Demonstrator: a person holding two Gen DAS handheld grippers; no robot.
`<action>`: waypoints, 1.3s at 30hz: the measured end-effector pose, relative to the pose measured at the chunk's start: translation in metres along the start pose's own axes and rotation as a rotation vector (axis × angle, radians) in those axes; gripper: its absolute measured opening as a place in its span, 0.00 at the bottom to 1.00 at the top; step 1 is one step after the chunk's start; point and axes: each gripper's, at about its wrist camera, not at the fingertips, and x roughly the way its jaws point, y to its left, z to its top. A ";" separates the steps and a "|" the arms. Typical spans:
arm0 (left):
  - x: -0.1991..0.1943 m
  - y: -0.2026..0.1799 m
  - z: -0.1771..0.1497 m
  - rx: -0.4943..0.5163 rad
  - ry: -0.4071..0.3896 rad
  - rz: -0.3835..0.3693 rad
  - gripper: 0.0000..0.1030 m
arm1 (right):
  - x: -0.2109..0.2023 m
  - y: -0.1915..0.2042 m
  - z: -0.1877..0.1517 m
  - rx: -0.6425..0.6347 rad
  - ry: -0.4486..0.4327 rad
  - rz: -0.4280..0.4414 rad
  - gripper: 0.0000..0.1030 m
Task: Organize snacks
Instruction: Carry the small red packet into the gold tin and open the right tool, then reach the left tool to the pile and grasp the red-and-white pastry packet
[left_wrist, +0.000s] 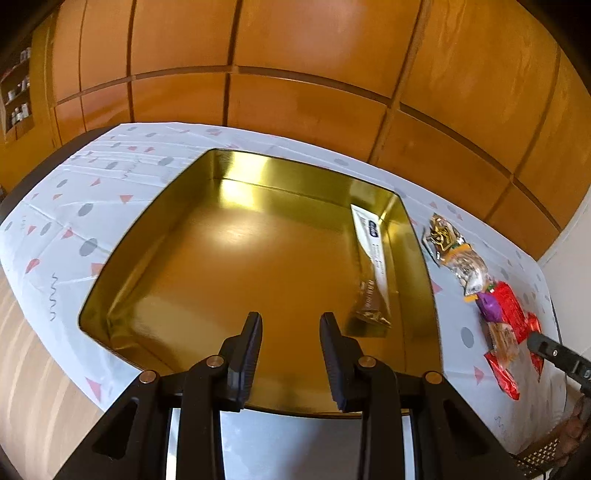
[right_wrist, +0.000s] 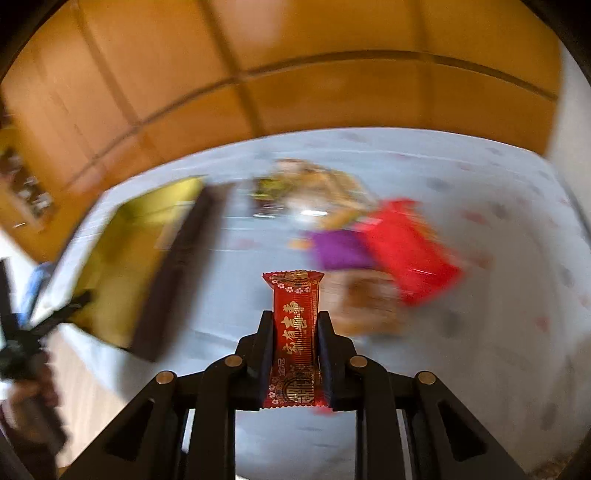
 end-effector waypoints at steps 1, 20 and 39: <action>0.000 0.001 0.000 -0.002 -0.003 0.005 0.31 | 0.004 0.014 0.004 -0.019 0.004 0.037 0.21; 0.003 0.023 -0.004 -0.054 0.006 0.027 0.32 | 0.098 0.130 0.011 -0.095 0.149 0.209 0.25; -0.013 -0.014 -0.010 0.066 -0.023 0.018 0.32 | 0.035 0.116 0.005 -0.239 -0.053 0.013 0.53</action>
